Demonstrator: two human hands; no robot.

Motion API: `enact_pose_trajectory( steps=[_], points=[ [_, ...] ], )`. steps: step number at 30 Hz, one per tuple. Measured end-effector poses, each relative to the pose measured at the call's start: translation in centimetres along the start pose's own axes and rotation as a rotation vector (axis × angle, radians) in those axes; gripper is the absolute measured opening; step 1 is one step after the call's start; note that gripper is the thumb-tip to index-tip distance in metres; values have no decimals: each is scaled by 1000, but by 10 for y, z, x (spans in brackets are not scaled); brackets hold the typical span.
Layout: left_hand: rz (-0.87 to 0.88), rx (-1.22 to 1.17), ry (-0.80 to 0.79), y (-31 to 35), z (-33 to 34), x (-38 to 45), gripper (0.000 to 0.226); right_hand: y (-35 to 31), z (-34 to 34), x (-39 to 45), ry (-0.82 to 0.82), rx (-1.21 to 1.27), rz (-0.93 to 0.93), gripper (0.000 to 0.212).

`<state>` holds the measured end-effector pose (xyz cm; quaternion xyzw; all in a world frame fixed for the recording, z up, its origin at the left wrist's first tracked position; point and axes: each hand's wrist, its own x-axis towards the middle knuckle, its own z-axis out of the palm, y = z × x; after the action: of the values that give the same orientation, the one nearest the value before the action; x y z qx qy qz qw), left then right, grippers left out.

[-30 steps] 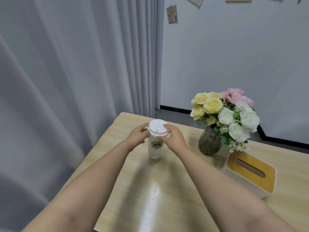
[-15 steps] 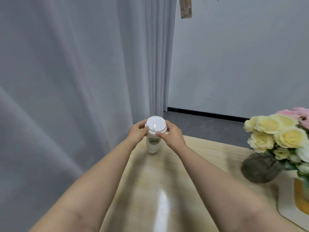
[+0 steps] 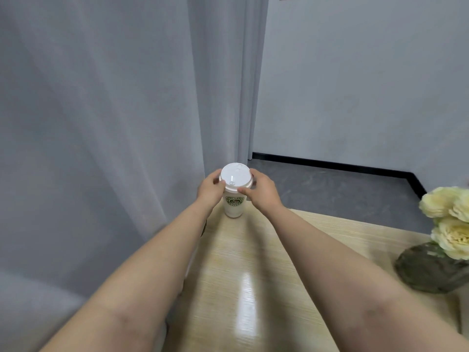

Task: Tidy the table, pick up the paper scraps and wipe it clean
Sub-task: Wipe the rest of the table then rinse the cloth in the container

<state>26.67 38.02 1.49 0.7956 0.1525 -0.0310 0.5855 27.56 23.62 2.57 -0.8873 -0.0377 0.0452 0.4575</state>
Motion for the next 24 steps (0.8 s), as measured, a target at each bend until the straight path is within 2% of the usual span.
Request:
enact_pose_trajectory(
  steps=[8, 24],
  points=[
    [-19, 44, 78, -7, -6, 21, 40, -4, 13, 19, -40, -12, -8, 43],
    [-65, 55, 64, -11, -10, 16, 40, -2, 17, 13, -62, -25, -2, 50]
  ],
)
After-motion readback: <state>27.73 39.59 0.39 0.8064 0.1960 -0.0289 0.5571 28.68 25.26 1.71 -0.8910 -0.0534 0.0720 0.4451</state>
